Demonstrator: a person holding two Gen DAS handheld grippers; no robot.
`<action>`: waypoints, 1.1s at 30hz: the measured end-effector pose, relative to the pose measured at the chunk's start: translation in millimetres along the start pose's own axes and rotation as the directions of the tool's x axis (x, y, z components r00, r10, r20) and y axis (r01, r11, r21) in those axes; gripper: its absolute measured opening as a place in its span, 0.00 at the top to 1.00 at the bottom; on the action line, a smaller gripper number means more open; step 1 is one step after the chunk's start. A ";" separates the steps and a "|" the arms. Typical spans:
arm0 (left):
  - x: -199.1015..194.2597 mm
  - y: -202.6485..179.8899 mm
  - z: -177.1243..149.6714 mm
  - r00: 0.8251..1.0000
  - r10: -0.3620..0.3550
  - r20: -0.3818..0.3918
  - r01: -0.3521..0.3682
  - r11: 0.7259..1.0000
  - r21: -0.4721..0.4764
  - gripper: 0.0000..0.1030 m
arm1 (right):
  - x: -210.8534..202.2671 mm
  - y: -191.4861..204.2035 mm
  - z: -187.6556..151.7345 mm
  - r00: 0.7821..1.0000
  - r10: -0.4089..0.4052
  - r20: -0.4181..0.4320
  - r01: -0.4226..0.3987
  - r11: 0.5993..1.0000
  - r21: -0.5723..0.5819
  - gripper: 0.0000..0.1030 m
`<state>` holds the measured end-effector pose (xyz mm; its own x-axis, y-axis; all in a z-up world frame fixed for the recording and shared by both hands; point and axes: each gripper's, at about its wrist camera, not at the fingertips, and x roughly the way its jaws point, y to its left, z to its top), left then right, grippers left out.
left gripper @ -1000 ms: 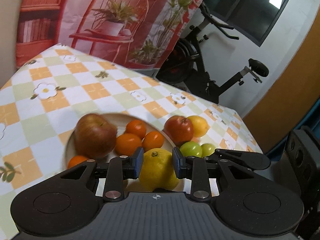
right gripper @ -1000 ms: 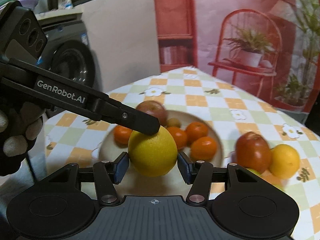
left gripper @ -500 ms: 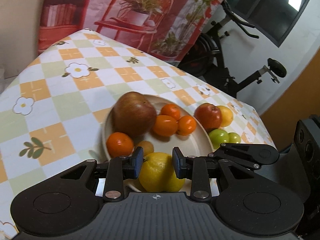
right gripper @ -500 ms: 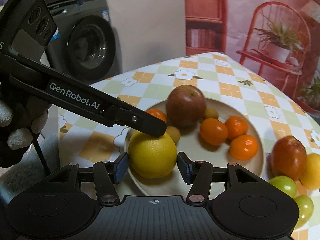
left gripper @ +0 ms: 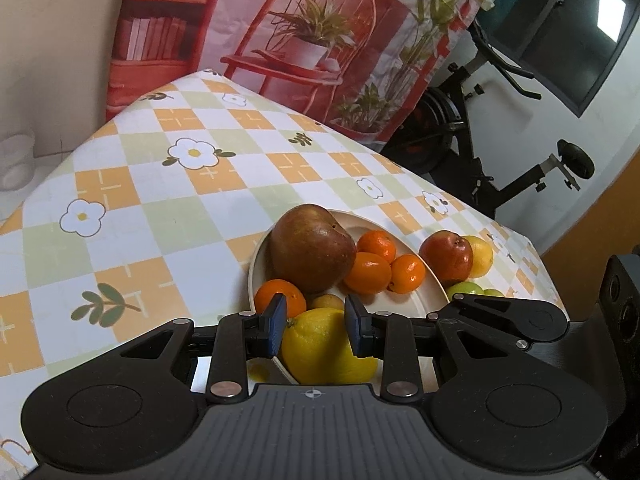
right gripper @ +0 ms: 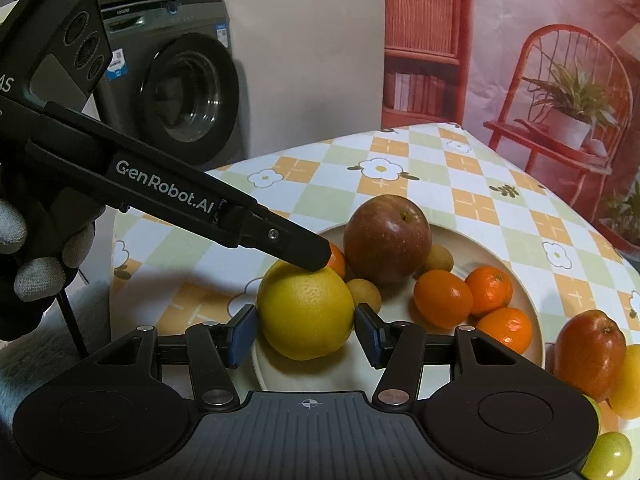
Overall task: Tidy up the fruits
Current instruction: 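Open both grippers to release the grapefruit and lemon on the plate, then move both tools back to the green apples beside the plate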
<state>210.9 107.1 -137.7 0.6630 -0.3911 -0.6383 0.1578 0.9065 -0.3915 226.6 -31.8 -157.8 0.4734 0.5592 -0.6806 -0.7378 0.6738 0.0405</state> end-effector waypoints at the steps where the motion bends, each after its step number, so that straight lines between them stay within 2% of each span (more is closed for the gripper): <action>1: -0.4 -0.9 -0.2 1.000 0.004 0.002 -0.004 1.000 0.006 0.67 | -0.2 -0.4 -0.6 1.000 0.000 0.003 0.000 1.000 0.002 0.52; 9: -0.9 -5.9 -1.2 1.000 0.028 0.010 -0.028 0.999 0.020 0.67 | -15.5 -7.1 -9.4 0.998 -0.019 0.061 0.017 0.999 0.034 0.50; 14: -1.8 -7.8 -2.0 0.999 0.047 0.017 -0.048 0.998 0.027 0.65 | -42.9 -24.7 -29.1 0.986 -0.092 0.138 0.079 0.992 0.103 0.50; 19: -3.6 -13.6 -4.4 0.996 0.079 0.034 -0.080 0.997 0.024 0.65 | -78.1 -49.4 -63.7 0.938 -0.243 0.249 0.201 0.962 0.183 0.50; 24: -4.4 -24.7 -5.7 0.990 0.131 0.051 -0.133 0.990 0.055 0.65 | -107.9 -80.8 -95.8 0.874 -0.395 0.284 0.299 0.897 0.327 0.47; 28: -4.2 -33.8 -5.5 0.983 0.173 0.058 -0.177 0.982 0.071 0.65 | -118.9 -106.0 -117.9 0.854 -0.453 0.255 0.332 0.853 0.402 0.46; 33: -4.5 -44.9 -4.2 0.978 0.199 0.067 -0.204 0.975 0.090 0.66 | -121.2 -124.0 -136.9 0.850 -0.475 0.229 0.339 0.825 0.453 0.46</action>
<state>197.8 67.4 -120.1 0.7289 -0.1916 -0.6572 0.0840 0.9778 -0.1919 194.8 -249.3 -180.5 0.8629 0.2656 -0.4299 -0.2298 0.9639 0.1342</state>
